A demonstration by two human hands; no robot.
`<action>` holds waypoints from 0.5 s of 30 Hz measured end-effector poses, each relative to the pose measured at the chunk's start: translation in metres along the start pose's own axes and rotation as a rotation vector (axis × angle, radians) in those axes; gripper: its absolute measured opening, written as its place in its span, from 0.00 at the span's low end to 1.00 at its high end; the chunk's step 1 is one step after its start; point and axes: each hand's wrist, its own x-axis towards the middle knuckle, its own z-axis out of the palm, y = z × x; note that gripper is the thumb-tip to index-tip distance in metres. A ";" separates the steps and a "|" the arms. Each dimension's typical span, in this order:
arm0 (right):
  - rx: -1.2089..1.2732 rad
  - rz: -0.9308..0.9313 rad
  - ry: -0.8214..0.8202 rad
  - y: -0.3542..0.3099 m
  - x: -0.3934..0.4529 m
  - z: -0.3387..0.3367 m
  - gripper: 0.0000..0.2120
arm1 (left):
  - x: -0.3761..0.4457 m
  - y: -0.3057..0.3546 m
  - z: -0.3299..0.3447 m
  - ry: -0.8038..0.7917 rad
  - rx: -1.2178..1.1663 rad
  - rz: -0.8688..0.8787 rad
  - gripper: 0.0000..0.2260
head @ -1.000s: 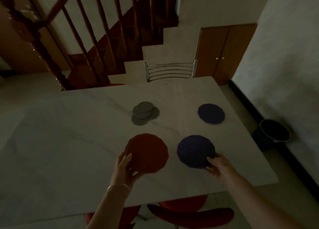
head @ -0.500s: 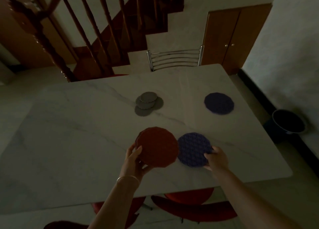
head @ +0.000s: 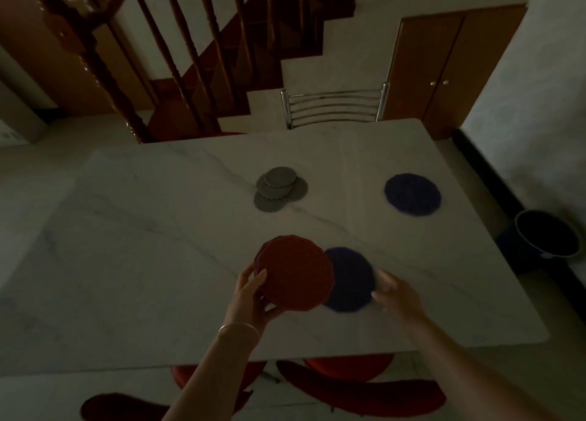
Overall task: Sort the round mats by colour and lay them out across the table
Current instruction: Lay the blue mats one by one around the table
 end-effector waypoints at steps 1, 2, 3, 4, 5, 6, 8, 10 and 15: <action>-0.022 -0.022 0.057 0.000 -0.002 0.000 0.21 | 0.000 -0.001 0.001 0.002 -0.002 0.001 0.21; -0.040 -0.028 0.116 -0.001 -0.003 -0.001 0.18 | 0.001 -0.001 0.002 0.002 -0.004 0.002 0.20; -0.061 -0.034 0.156 -0.003 -0.004 -0.001 0.15 | 0.001 -0.002 0.003 0.003 -0.006 0.004 0.19; -0.062 -0.043 0.173 -0.008 -0.004 -0.001 0.11 | 0.001 -0.002 0.005 0.004 -0.006 0.005 0.18; -0.020 -0.054 0.173 -0.015 -0.005 -0.001 0.08 | 0.001 -0.002 0.007 0.004 -0.007 0.006 0.18; 0.067 -0.056 0.144 -0.025 -0.007 0.001 0.09 | 0.000 -0.002 0.009 0.002 -0.008 0.007 0.18; 0.280 -0.040 0.022 -0.049 -0.012 0.003 0.12 | -0.003 0.000 0.015 -0.007 -0.012 0.007 0.17; 0.369 -0.083 -0.097 -0.073 -0.017 0.006 0.14 | -0.007 0.003 0.021 -0.016 -0.020 0.011 0.19; 0.402 -0.132 -0.091 -0.118 -0.030 0.015 0.15 | -0.020 0.019 0.022 -0.039 -0.052 0.061 0.24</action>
